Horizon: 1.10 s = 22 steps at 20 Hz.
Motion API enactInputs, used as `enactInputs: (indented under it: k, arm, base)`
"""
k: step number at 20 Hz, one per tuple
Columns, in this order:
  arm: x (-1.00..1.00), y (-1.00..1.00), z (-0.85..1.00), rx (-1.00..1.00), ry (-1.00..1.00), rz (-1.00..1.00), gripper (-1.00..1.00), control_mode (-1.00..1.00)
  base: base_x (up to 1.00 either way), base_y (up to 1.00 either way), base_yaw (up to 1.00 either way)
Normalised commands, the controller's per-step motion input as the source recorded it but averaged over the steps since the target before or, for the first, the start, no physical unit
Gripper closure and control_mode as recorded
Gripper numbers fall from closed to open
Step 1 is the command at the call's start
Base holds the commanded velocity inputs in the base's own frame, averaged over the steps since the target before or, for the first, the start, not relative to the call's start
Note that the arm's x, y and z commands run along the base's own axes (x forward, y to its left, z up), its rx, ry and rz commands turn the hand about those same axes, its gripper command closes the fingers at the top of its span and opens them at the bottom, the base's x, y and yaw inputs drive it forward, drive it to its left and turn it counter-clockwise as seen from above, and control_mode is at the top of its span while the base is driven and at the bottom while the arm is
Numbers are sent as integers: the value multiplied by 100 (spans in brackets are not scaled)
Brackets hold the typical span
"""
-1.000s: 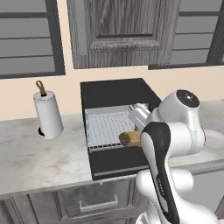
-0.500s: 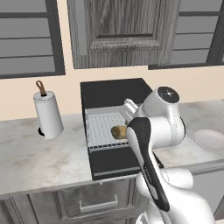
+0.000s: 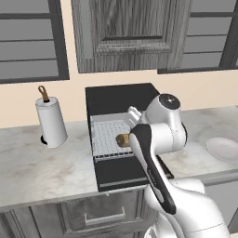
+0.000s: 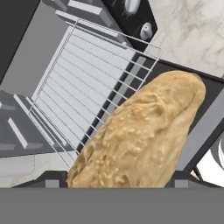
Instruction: Pull the toaster oven rack outwards. Pick up the baguette from the plate and place it on the toaster oven rack. Close the toaster oven door fully and set the temperature to the lowest setting.
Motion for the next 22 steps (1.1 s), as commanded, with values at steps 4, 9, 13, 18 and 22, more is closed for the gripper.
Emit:
enactInputs:
  k: [4,9,13,18,22]
  arm:
    - [24,0,-33,-1,0,0,100,-100]
    - [35,0,-16,0,0,0,100,-100]
    - [44,0,-16,-1,0,0,100,-100]
    - [34,0,-24,-1,0,0,100,-100]
    - [30,0,-27,-3,0,0,100,-100]
  base:
    - [0,0,0]
    - [0,0,0]
    - [0,0,0]
    - [0,0,0]
    - [0,0,0]
